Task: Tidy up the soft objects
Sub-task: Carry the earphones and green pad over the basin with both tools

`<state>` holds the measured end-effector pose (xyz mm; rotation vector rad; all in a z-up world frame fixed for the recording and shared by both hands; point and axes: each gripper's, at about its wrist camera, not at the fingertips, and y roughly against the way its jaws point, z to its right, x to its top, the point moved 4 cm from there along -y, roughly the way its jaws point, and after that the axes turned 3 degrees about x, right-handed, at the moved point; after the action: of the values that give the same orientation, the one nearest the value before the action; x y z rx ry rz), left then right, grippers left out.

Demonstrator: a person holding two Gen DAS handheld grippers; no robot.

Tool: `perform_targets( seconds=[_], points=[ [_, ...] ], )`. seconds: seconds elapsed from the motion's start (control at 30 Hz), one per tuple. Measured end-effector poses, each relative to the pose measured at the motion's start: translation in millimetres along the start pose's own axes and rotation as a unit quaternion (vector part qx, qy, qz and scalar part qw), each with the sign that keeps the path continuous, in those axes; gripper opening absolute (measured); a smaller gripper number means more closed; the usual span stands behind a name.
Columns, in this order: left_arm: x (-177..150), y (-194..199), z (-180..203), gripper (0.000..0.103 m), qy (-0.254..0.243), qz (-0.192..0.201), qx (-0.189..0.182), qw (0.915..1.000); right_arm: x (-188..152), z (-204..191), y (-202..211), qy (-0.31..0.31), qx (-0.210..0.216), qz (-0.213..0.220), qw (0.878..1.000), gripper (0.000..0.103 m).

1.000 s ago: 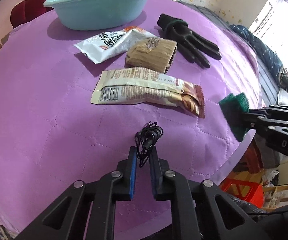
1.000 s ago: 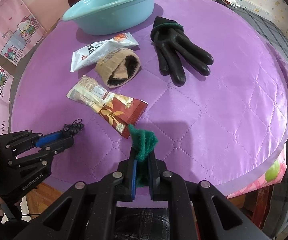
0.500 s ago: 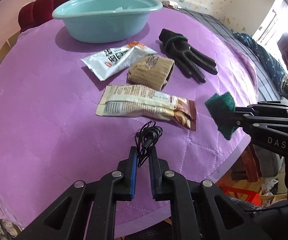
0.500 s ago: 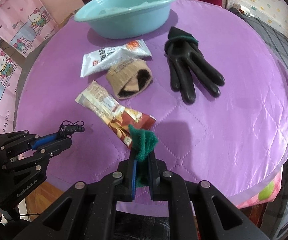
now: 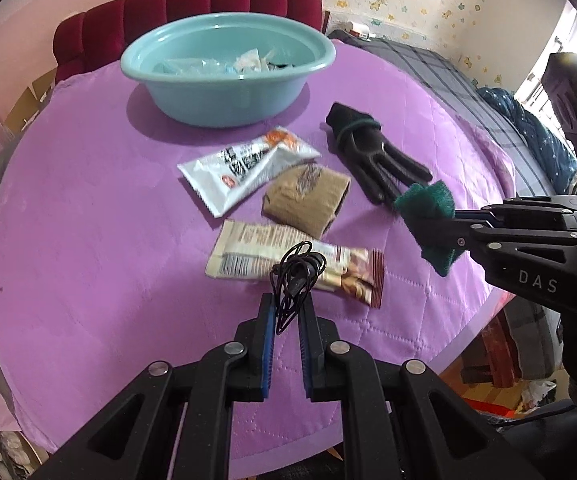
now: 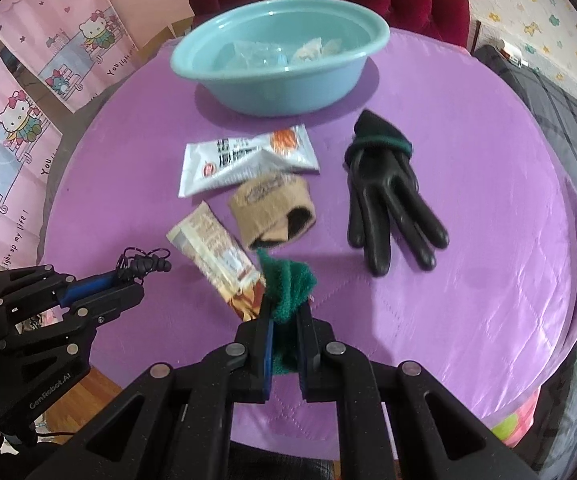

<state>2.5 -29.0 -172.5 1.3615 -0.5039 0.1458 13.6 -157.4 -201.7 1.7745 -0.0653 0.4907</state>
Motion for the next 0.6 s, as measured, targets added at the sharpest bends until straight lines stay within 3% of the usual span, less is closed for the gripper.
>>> perform_targets(
  seconds=[0.6],
  points=[
    [69.9,28.0,-5.4,0.012,-0.019,0.049,0.002,0.9986,66.7,-3.7,29.4,0.030,-0.008,0.043,0.999,0.008]
  ],
)
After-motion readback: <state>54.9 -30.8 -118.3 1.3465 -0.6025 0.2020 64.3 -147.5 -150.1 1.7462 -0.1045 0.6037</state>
